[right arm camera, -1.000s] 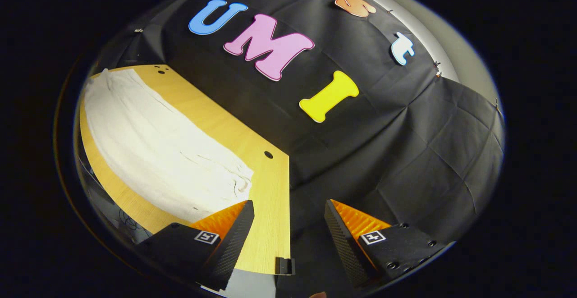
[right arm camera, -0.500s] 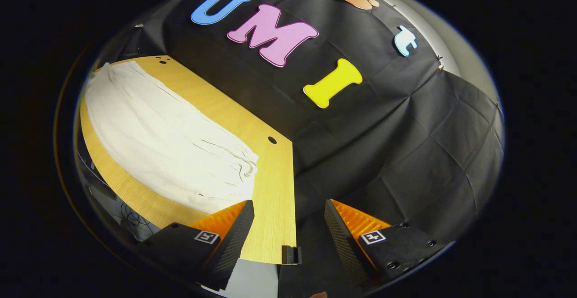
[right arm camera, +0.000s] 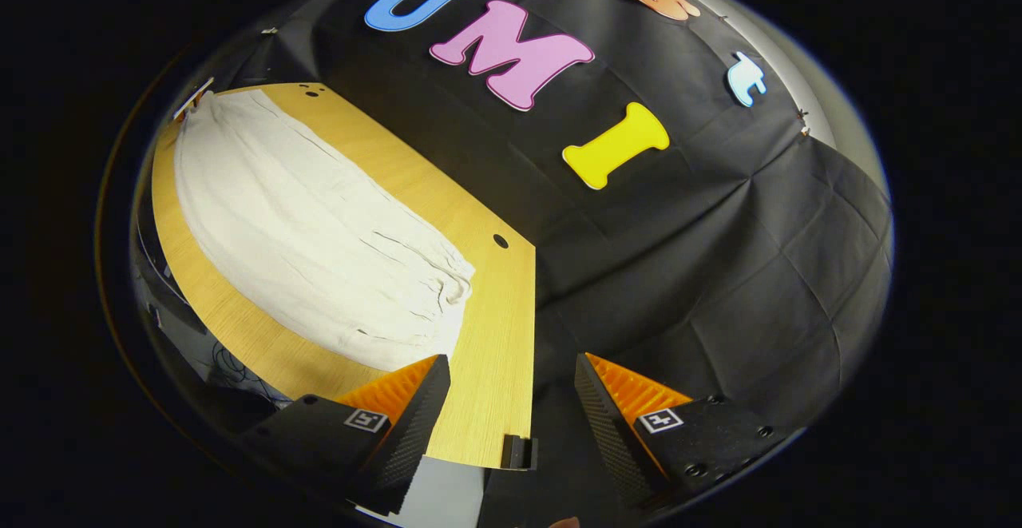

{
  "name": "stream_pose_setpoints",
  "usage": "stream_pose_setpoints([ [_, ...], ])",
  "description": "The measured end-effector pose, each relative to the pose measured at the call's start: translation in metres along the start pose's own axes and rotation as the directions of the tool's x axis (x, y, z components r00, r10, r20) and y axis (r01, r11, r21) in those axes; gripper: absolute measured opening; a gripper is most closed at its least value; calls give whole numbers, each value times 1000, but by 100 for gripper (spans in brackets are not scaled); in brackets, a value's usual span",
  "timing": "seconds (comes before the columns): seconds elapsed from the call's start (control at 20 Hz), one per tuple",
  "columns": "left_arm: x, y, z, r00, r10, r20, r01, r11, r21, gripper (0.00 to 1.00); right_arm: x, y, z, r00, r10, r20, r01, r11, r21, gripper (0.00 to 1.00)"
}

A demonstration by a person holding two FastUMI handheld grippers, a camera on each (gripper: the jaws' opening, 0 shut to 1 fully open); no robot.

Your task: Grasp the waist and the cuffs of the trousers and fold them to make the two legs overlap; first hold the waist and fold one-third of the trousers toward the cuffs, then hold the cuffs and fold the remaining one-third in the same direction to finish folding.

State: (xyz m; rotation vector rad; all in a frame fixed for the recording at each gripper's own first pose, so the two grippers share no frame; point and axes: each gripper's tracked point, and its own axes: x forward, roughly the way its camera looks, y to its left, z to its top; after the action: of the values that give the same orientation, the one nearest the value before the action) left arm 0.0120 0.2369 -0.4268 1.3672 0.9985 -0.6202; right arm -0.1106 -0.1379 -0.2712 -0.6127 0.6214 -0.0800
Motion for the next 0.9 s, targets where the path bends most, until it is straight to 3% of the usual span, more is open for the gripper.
stream_pose_setpoints([
  [0.15, 3, -2, 0, 998, -43, -36, 41, 999, -36, 12, 19, 9, -10, 999, 42, -14, -43, 997, -64, 97],
  [0.35, 3, -2, 2, 996, -75, -41, 72, 995, -62, 9, 40, 35, -24, 987, 157, -30, -160, 955, -250, 97],
  [0.45, 3, -2, 2, 996, -80, -38, 78, 995, -63, 9, 50, 59, -41, 970, 237, -62, -243, 901, -359, 98],
  [0.5, 3, -2, 2, 996, -80, -37, 77, 995, -59, 2, 54, 69, -47, 959, 274, -75, -280, 870, -405, 98],
  [0.55, 3, -2, 2, 996, -78, -39, 76, 996, -53, 9, 61, 79, -52, 949, 304, -87, -310, 838, -448, 97],
  [0.6, 3, -2, 2, 996, -76, -39, 74, 996, -44, 9, 66, 87, -56, 938, 332, -98, -336, 806, -487, 97],
  [0.75, 3, -2, 1, 996, -68, -50, 67, 997, -25, 9, 87, 106, -66, 913, 387, -131, -389, 726, -567, 97],
  [0.9, 3, -1, 2, 996, -69, -53, 68, 997, -24, 7, 111, 111, -64, 905, 401, -139, -395, 676, -622, 96],
])
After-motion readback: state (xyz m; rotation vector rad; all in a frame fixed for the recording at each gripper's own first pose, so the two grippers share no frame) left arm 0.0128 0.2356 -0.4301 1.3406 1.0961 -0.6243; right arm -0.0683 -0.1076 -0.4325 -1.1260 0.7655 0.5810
